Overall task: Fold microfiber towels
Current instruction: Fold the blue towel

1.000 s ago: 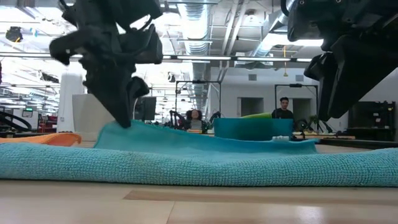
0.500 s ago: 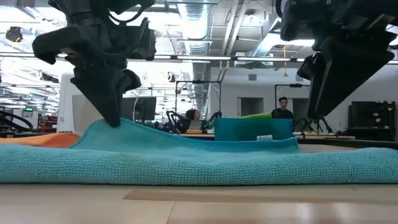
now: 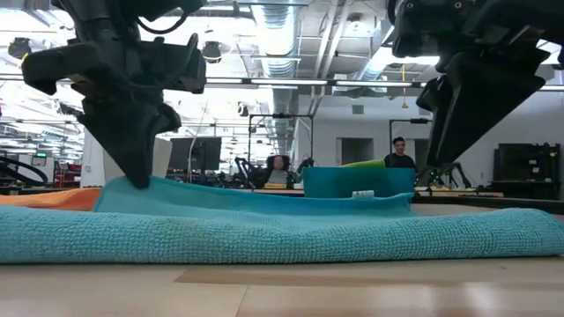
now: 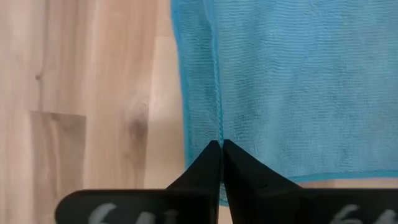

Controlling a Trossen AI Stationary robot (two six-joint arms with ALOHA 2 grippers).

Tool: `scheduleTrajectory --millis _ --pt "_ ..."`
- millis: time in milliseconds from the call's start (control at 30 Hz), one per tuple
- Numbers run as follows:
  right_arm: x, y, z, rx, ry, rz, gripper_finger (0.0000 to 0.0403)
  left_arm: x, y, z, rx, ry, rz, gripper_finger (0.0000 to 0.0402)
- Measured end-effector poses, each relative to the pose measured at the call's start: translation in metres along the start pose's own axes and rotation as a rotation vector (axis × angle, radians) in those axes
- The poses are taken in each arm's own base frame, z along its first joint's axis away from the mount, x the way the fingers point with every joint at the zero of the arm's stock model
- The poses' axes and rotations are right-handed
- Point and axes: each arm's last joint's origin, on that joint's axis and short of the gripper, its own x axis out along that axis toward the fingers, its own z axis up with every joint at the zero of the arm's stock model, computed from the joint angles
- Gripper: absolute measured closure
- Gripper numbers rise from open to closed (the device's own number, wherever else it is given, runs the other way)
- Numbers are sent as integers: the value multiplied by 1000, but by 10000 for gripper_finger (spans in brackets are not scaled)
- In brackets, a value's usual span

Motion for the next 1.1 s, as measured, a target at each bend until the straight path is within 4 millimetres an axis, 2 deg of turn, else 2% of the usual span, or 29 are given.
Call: scheduleTrajectory --millis 333,567,767,900,1000,1100 --pt "1 0 6 4 -46 23 224 4 1 -2 -22 23 32 360" --pt "9 -15 16 -43 -53 -7 211 5 2 -3 -44 37 44 288" --pt "11 -26 22 -57 -49 -24 216 4 4 -8 -104 88 65 233" --pt "11 -25 24 -131 -59 -1 221 -14 3 -3 -229 44 40 222" --pt "11 -25 24 -175 -65 -10 223 -37 -2 9 -324 -102 18 223" --pt "12 -27 24 -227 -67 -21 222 -48 -17 18 -358 -303 -17 230"
